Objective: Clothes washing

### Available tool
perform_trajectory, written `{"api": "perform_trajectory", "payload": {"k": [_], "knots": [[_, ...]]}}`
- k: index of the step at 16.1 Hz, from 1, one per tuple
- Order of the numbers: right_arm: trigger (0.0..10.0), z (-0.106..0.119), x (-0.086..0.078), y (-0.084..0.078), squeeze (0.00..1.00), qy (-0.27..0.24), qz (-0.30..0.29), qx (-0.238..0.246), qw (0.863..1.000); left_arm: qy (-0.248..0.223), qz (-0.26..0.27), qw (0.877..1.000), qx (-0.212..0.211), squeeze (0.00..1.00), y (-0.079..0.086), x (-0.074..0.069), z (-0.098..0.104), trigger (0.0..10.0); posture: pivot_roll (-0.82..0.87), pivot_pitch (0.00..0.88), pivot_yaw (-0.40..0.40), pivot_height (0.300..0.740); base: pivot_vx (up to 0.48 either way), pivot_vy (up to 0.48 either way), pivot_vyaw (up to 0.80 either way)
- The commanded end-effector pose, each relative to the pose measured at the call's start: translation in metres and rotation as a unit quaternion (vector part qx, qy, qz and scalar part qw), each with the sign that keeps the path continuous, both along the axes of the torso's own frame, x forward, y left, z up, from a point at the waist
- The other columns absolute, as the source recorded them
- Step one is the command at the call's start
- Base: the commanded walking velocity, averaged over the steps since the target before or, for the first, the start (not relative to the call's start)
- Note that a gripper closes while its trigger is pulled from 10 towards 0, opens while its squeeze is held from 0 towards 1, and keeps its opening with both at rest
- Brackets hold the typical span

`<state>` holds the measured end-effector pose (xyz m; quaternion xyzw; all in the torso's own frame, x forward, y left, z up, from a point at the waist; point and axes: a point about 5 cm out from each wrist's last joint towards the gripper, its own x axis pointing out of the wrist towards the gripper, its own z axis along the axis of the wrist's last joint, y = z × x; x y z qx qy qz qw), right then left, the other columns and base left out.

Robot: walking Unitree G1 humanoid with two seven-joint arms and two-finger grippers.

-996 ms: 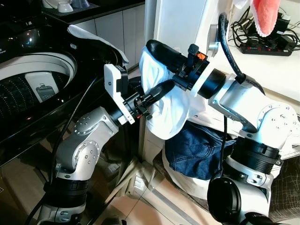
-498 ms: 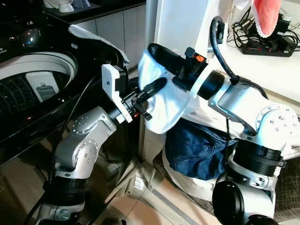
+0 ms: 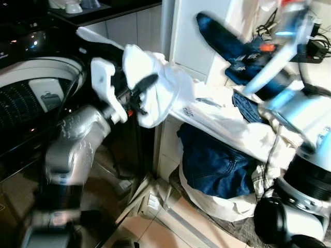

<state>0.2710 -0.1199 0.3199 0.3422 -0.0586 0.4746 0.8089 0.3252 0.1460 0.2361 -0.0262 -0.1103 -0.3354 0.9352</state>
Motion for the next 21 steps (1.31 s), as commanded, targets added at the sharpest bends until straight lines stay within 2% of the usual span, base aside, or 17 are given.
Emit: {"api": "perform_trajectory", "payload": {"k": [1,2,3,5,6,7,9,10,11,12,13,14,15,17,18,19,21], "knots": [[10.0,0.004,-0.011,-0.003,0.0,-0.041,0.015,-0.024,0.999,-0.102,0.091,0.989,0.046,0.0,0.025,0.02,0.054,0.0,0.04,0.0,-0.041,0.74,0.0,0.0,0.0],[10.0,0.003,-0.012,-0.003,0.0,-0.042,0.018,-0.035,0.998,-0.126,0.119,0.983,0.063,0.0,0.032,0.025,0.067,0.0,0.04,0.0,-0.04,0.74,0.0,0.0,0.0],[10.0,-0.003,-0.013,0.001,0.0,-0.044,0.019,-0.055,0.997,-0.214,0.221,0.948,0.084,0.0,0.057,0.034,0.115,0.0,0.04,0.0,-0.03,0.74,0.0,0.0,0.0],[10.0,-0.008,-0.013,0.005,0.0,-0.045,0.017,-0.069,0.996,-0.302,0.301,0.9,0.086,0.0,0.074,0.03,0.157,0.0,0.04,0.0,-0.028,0.74,0.0,0.0,0.0],[10.0,-0.014,-0.013,0.01,0.0,-0.041,0.011,-0.082,0.996,-0.355,0.372,0.847,0.133,0.0,0.084,0.027,0.181,0.0,0.04,0.0,-0.024,0.74,0.0,0.0,0.0],[10.0,-0.018,-0.012,0.013,0.0,-0.038,0.006,-0.09,0.995,-0.349,0.399,0.829,0.179,0.0,0.088,0.035,0.181,0.0,0.03,0.0,-0.02,0.74,0.0,0.0,0.0],[10.0,-0.022,-0.013,0.017,0.0,-0.037,0.008,-0.1,0.994,-0.296,0.4,0.844,0.201,0.0,0.088,0.053,0.16,0.0,0.03,0.0,-0.017,0.74,0.0,0.0,0.0],[10.0,-0.031,-0.015,0.022,0.0,-0.031,0.012,-0.135,0.99,-0.194,0.397,0.872,0.213,0.0,0.09,0.074,0.117,7.8,0.02,0.0,-0.016,0.74,0.0,0.0,0.0],[10.0,-0.043,-0.016,0.027,0.0,-0.02,0.016,-0.181,0.983,-0.093,0.393,0.885,0.231,0.0,0.091,0.085,0.075,10.0,0.02,0.0,-0.016,0.74,0.0,0.0,0.0],[10.0,-0.048,-0.017,0.029,0.0,-0.016,0.017,-0.197,0.98,-0.057,0.391,0.888,0.235,0.0,0.092,0.087,0.06,10.0,0.02,0.0,-0.016,0.74,0.0,0.0,0.0],[10.0,-0.054,-0.018,0.031,0.0,-0.009,0.024,-0.21,0.977,0.003,0.393,0.888,0.237,0.0,0.093,0.089,0.035,10.0,0.02,0.0,-0.016,0.74,0.0,0.0,0.0],[10.0,-0.059,-0.021,0.035,0.0,0.0,0.032,-0.22,0.975,0.08,0.4,0.897,0.171,0.0,0.095,0.088,0.011,10.0,0.01,0.0,-0.016,0.74,0.0,0.0,0.0],[10.0,-0.061,-0.022,0.037,0.0,0.003,0.036,-0.222,0.974,0.11,0.402,0.899,0.136,0.0,0.096,0.088,0.002,10.0,0.01,0.0,-0.016,0.74,0.0,0.0,0.0],[10.0,-0.061,-0.027,0.04,0.0,-0.001,0.051,-0.224,0.973,0.167,0.456,0.859,0.163,0.0,0.11,0.082,-0.015,10.0,0.0,0.0,-0.014,0.74,0.0,0.0,0.0],[10.0,-0.061,-0.027,0.04,0.0,-0.002,0.052,-0.226,0.973,0.172,0.462,0.854,0.169,0.59,0.112,0.082,-0.014,10.0,0.0,0.0,-0.015,0.74,0.0,0.0,0.0],[10.0,-0.062,-0.027,0.039,0.0,-0.001,0.055,-0.23,0.972,0.167,0.463,0.852,0.177,1.0,0.116,0.082,-0.008,10.0,0.0,0.0,-0.018,0.74,0.0,0.0,0.0],[10.0,-0.063,-0.027,0.039,0.0,0.001,0.06,-0.235,0.97,0.142,0.471,0.844,0.214,1.0,0.12,0.082,0.0,10.0,0.01,0.0,-0.024,0.74,0.0,0.0,0.0]]}}
